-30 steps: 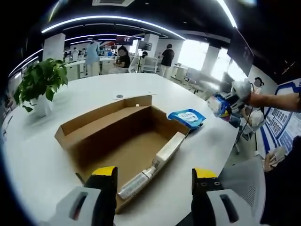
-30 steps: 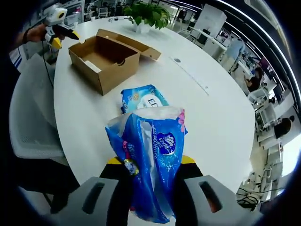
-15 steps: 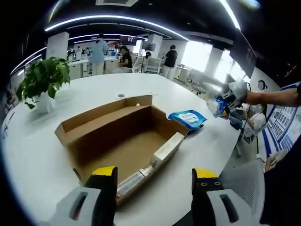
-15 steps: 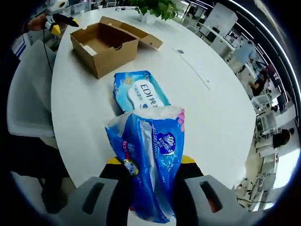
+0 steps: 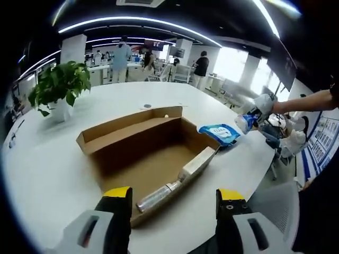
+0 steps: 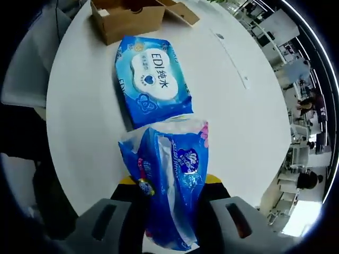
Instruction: Operate the shoe box by opening the lid, removing the specified soft item, and placing it in the target area until the item is outside and the box remains undamaged.
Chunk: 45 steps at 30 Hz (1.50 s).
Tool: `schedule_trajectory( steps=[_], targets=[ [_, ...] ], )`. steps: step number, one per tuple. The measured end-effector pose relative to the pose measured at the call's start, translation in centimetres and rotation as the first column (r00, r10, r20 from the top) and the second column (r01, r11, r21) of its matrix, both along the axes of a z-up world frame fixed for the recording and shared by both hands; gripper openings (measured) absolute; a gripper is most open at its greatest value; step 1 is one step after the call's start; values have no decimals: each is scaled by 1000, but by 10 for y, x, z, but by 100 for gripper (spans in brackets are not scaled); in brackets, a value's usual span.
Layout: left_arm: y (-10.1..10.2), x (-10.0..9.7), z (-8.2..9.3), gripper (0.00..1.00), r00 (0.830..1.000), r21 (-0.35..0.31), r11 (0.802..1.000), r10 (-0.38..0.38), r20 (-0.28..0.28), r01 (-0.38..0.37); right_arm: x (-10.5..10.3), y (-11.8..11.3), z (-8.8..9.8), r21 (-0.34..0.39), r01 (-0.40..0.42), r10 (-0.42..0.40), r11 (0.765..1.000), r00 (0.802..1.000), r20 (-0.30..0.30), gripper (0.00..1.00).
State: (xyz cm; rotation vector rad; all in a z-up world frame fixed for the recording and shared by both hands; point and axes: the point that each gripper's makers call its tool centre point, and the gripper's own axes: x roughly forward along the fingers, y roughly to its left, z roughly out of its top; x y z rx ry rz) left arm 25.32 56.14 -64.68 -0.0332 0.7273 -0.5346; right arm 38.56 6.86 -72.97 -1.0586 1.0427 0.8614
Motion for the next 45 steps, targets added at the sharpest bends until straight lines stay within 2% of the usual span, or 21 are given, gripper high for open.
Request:
schedule_trajectory(
  steps=[3,8,15,20,25,29,33,45],
  targets=[
    [3,-1,0,65,1000,5,1000,9,-3,-9,0,-6,-11,-57,-52,51,997,998,-23,30],
    [9,-1,0,65,1000,13,1000,20,-10,-20,5,-8,-24,-62,-57,55,996,998,-37,31],
    [8,0,0,65,1000,29,999,17,-19,-17,6,-4,-40,-81,-108,105,991,993,-49,33],
    [5,0,2,65,1000,37,999,14,-22,-14,8,-2,-50,-70,-116,112,991,992,-63,34],
    [3,0,2,65,1000,43,999,13,-26,-12,12,-3,-53,-76,-127,123,989,990,-63,35],
    [1,-1,1,65,999,48,999,8,-32,-6,18,-2,-54,-52,-119,116,992,992,-54,37],
    [0,-1,0,65,999,47,999,7,-38,-5,13,-3,-56,-64,-153,148,986,986,-72,41],
    [-2,-1,0,65,999,25,1000,5,-39,-4,10,-6,-45,-108,-193,188,975,981,-54,42]
  ],
)
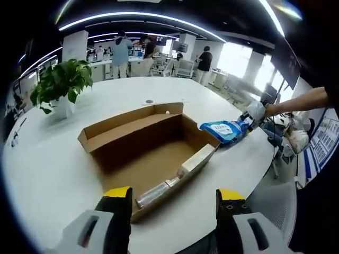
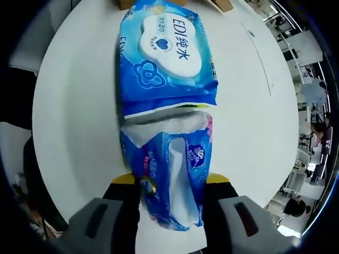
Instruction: Operate the shoe box by opening the lid, removing the specified soft item, and placing it in the target area until the item is outside and the box remains undamaged.
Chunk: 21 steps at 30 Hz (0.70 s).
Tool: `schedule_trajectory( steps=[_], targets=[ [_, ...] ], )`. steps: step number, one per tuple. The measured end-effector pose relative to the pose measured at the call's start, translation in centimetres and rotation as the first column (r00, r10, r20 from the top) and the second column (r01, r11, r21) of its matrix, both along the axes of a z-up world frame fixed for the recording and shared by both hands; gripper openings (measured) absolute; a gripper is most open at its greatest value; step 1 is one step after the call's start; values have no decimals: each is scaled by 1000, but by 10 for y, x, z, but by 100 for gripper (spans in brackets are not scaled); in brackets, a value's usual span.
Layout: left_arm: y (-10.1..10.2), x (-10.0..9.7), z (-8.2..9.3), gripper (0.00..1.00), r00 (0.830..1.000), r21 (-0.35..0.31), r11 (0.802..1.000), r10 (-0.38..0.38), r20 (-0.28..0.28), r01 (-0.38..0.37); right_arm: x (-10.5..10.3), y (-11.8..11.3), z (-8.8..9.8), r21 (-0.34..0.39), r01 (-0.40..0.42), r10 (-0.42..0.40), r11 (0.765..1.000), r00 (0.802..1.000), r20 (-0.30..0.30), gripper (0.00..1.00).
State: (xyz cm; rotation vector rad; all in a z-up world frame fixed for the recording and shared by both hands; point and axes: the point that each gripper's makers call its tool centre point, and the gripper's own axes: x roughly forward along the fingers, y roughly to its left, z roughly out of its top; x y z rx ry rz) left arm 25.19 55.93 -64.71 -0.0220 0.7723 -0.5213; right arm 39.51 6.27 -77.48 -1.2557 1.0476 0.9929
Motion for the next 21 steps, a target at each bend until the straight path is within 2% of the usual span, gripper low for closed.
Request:
schedule_trajectory(
  steps=[10,12,16,21],
  targets=[
    [-6,0,-4,65,1000,-27,999,-20,7,21,-16,8,36,37,77,-78,996,997,29,37],
    [-6,0,-5,65,1000,-32,999,-25,9,25,-21,10,43,52,120,-122,991,992,31,37],
    [-7,0,-3,65,1000,-46,999,-24,18,25,-27,13,52,119,250,-255,961,966,34,39],
    [-7,-2,-4,65,1000,-70,997,-16,19,17,-30,19,60,233,392,-404,890,915,3,39]
  ],
)
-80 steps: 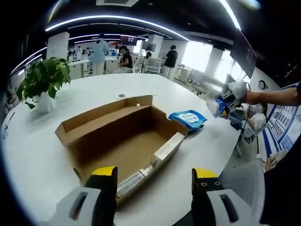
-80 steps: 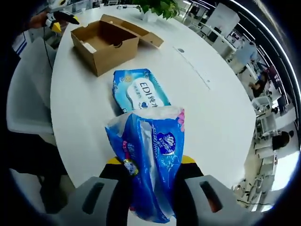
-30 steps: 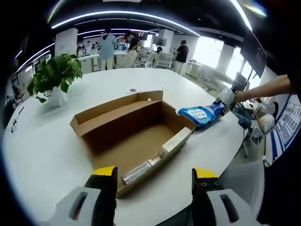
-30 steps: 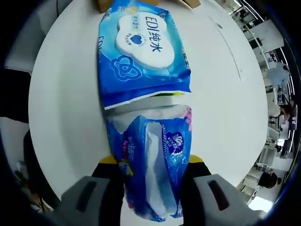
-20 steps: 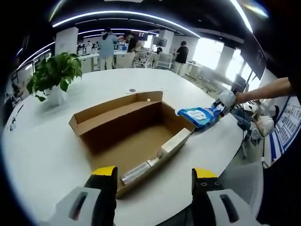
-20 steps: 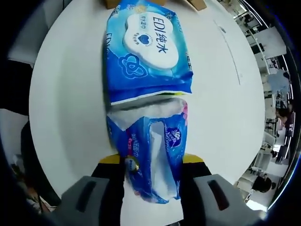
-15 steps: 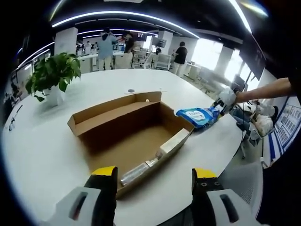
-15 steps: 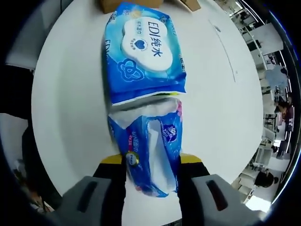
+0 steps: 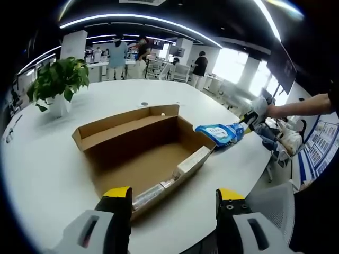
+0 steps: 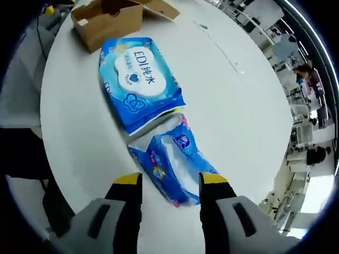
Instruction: Operate the shoe box by opening the lid, removing the specified soft item, and placing it in the target area until the item is outside and the box remains undamaged.
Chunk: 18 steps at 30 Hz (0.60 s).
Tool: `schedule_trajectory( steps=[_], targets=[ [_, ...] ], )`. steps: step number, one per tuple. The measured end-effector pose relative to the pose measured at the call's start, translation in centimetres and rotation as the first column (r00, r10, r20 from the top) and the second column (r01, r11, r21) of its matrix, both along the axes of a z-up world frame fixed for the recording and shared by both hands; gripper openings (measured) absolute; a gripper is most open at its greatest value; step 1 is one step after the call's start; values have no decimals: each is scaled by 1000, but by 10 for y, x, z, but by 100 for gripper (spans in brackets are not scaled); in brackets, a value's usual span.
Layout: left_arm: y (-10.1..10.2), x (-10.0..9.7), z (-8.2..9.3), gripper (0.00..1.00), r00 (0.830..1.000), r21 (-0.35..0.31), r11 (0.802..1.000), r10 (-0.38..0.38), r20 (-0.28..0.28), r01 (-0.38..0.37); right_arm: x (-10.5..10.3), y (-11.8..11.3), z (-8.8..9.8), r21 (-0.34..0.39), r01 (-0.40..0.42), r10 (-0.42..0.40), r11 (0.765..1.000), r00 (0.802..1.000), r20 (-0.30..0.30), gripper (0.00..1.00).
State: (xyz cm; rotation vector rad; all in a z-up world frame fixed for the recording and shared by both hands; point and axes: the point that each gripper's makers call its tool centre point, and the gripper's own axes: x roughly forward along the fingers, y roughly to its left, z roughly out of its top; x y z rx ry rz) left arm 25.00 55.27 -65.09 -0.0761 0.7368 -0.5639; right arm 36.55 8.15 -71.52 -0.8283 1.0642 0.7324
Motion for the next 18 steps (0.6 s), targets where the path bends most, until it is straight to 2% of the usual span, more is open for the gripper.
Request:
schedule_trajectory(
  steps=[5,12,16,18],
  targets=[
    [3,-4,-2,65,1000,-12,1000,4,0,-4,-1,0,7,90,123,-125,988,992,20,39],
    [6,-3,-2,65,1000,-30,1000,10,4,-10,-8,-6,7,127,190,-194,974,981,19,40],
    [7,-4,-2,65,1000,-37,999,10,5,-10,-13,2,12,198,270,-277,943,961,10,41],
    [7,-5,-2,65,1000,-41,999,11,5,-11,-12,6,17,233,290,-304,928,952,26,41]
  ],
)
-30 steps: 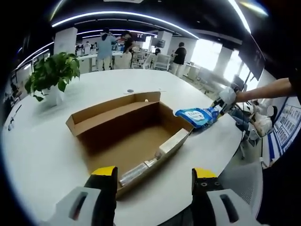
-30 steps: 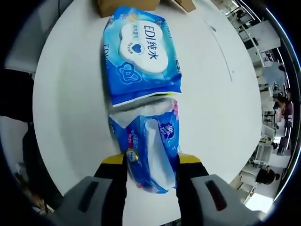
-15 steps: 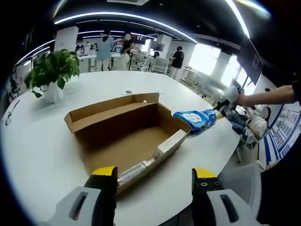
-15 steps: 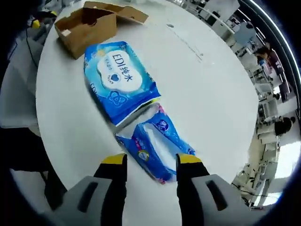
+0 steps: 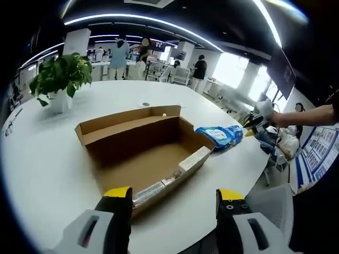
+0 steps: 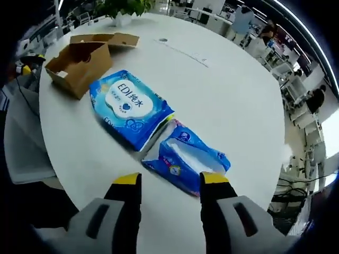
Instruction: Operate the shoe box by opening the lid, removing the specified soft item, and placing it in the target area until the item is outside and the box remains undamaged.
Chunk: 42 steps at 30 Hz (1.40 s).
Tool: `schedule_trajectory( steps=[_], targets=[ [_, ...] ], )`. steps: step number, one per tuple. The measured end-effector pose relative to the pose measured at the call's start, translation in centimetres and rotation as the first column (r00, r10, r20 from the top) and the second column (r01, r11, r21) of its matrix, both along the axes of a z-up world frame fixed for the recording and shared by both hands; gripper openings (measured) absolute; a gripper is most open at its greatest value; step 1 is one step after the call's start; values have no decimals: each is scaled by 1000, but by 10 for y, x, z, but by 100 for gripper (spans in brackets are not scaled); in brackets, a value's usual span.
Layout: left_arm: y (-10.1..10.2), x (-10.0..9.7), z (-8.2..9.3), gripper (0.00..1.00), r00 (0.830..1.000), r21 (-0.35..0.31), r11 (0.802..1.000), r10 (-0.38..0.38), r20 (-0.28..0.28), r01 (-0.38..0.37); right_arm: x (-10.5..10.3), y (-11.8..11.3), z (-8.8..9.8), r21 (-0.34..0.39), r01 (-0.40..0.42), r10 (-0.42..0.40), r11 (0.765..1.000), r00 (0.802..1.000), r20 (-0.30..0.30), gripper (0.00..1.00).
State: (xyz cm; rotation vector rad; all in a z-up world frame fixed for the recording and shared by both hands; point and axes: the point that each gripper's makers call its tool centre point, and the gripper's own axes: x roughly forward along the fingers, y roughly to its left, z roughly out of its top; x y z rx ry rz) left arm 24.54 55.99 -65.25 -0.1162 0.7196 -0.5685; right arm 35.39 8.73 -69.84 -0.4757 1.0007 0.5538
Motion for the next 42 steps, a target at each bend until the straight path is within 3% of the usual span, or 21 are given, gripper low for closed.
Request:
schedule_trajectory(
  steps=[5,11,16,19,24,31,37,42],
  targets=[
    [2,0,1,65,1000,-11,1000,9,3,-9,-1,25,8,138,72,-74,988,997,10,45],
    [3,-2,0,65,1000,-21,1000,11,3,-11,0,55,13,207,85,-91,975,996,17,47],
    [7,-4,-1,65,1000,-29,999,15,5,-15,-2,91,14,265,53,-60,963,998,16,47],
    [12,-4,-3,65,1000,-35,999,26,6,-25,-5,126,14,321,22,-27,947,1000,13,48],
    [19,-4,-4,65,999,-39,999,38,8,-38,-8,163,13,338,-40,38,940,999,13,48],
    [24,-2,-2,65,998,-50,997,58,13,-57,-13,225,20,399,-124,130,909,991,12,49],
    [26,-1,-3,65,998,-57,996,62,14,-61,-19,257,21,413,-180,195,893,981,7,49],
    [27,1,-4,65,998,-61,996,64,14,-63,-22,269,23,416,-211,228,885,974,9,49]
  ],
)
